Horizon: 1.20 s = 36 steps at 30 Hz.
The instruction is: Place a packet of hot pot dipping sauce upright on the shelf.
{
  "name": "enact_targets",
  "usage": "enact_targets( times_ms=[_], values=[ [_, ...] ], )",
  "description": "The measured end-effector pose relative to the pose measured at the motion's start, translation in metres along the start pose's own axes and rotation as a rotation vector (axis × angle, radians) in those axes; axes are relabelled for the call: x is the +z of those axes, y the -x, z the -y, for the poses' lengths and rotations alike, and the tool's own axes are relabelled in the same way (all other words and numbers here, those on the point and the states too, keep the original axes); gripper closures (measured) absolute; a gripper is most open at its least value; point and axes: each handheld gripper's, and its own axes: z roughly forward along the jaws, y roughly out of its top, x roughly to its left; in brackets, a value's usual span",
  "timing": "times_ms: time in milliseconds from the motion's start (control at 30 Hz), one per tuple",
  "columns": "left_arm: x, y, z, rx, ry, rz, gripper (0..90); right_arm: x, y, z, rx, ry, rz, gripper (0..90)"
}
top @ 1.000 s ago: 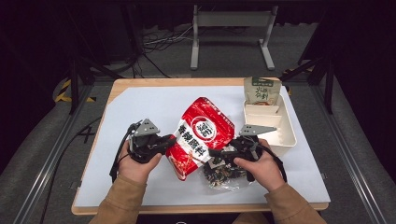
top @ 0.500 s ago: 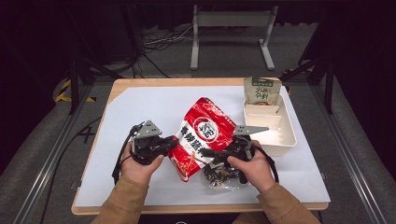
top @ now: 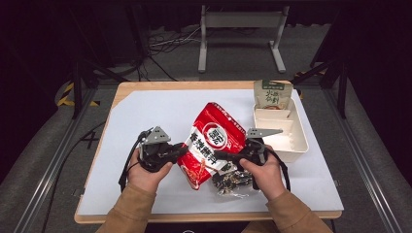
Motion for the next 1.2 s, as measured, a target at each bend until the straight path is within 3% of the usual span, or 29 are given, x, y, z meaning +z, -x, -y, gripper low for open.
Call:
enact_targets(
  times_ms=[133, 367, 400, 500, 967, 1200],
  values=[
    [0.001, 0.000, 0.001, 0.005, 0.007, 0.003, 78.3, -0.007, -0.003, -0.007, -0.017, 0.023, -0.021, 89.2],
    [-0.002, -0.002, 0.001, -0.004, 0.024, 0.018, 78.2, -0.016, -0.010, -0.021, -0.113, -0.022, -0.001, 89.3],
    [-0.004, -0.004, 0.001, -0.001, 0.031, 0.005, 77.9, -0.019, -0.012, -0.027, -0.149, -0.045, 0.017, 89.2],
    [-0.010, -0.009, 0.003, -0.013, 0.045, -0.009, 76.7, -0.025, -0.012, -0.033, -0.185, -0.068, 0.050, 89.3],
    [-0.020, -0.024, 0.010, -0.041, 0.039, -0.054, 70.1, -0.062, -0.005, -0.067, -0.301, -0.142, 0.164, 89.2],
    [-0.023, -0.033, 0.016, -0.059, 0.025, -0.074, 66.7, -0.085, 0.000, -0.085, -0.329, -0.148, 0.223, 89.2]
  ],
)
